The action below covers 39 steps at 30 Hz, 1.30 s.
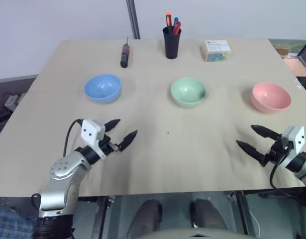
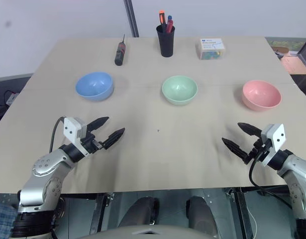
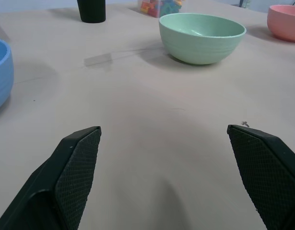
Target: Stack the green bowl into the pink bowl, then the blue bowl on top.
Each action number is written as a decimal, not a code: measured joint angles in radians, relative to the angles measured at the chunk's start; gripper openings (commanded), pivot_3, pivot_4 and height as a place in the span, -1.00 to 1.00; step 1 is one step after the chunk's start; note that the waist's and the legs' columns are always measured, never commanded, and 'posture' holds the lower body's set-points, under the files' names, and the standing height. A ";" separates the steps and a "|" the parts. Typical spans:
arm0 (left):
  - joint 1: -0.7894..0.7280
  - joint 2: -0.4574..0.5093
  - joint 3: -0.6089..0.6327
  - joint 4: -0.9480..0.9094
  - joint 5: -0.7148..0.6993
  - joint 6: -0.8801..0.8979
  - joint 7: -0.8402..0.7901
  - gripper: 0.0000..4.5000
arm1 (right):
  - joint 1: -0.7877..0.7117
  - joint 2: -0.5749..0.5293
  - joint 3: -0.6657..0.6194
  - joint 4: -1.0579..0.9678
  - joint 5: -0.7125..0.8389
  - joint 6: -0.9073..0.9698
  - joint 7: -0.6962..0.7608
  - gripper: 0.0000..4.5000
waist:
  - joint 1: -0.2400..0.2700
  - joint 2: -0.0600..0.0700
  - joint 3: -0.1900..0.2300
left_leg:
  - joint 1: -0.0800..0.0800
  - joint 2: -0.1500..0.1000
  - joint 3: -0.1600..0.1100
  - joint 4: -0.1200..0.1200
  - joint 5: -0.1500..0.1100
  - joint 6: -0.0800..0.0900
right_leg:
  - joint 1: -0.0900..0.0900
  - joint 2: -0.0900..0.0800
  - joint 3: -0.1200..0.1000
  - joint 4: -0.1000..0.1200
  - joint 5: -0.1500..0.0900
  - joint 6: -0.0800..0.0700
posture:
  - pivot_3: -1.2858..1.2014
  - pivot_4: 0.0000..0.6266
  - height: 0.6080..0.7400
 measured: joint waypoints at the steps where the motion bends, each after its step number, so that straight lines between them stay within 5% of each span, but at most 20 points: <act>1: 0.000 0.000 0.000 0.000 0.000 0.000 0.000 0.98 | 0.000 0.000 0.000 0.000 0.000 0.000 0.000 0.99 | 0.000 0.000 0.000 | 0.000 0.000 0.000 0.000 0.000 0.000 | 0.000 0.000 0.000 0.000 0.000 0.000 | 0.03 -0.52 1.00; 31: 0.014 -0.013 -0.001 -0.002 -0.021 -0.044 -0.021 0.98 | -0.044 -0.008 0.016 0.023 -0.044 0.010 -0.051 0.99 | -0.001 0.000 0.000 | 0.000 0.000 0.000 0.000 0.000 0.000 | 0.000 0.004 0.000 0.000 0.000 0.000 | 0.03 -0.52 1.00; 39: -0.031 -0.038 -0.037 -0.117 -0.217 0.061 -0.078 0.98 | -0.248 -0.148 0.044 0.187 -0.225 0.015 -0.144 0.99 | -0.001 0.001 0.000 | 0.000 0.000 0.001 0.002 0.001 -0.001 | 0.001 0.004 0.000 0.001 0.000 0.000 | 0.03 -0.52 1.00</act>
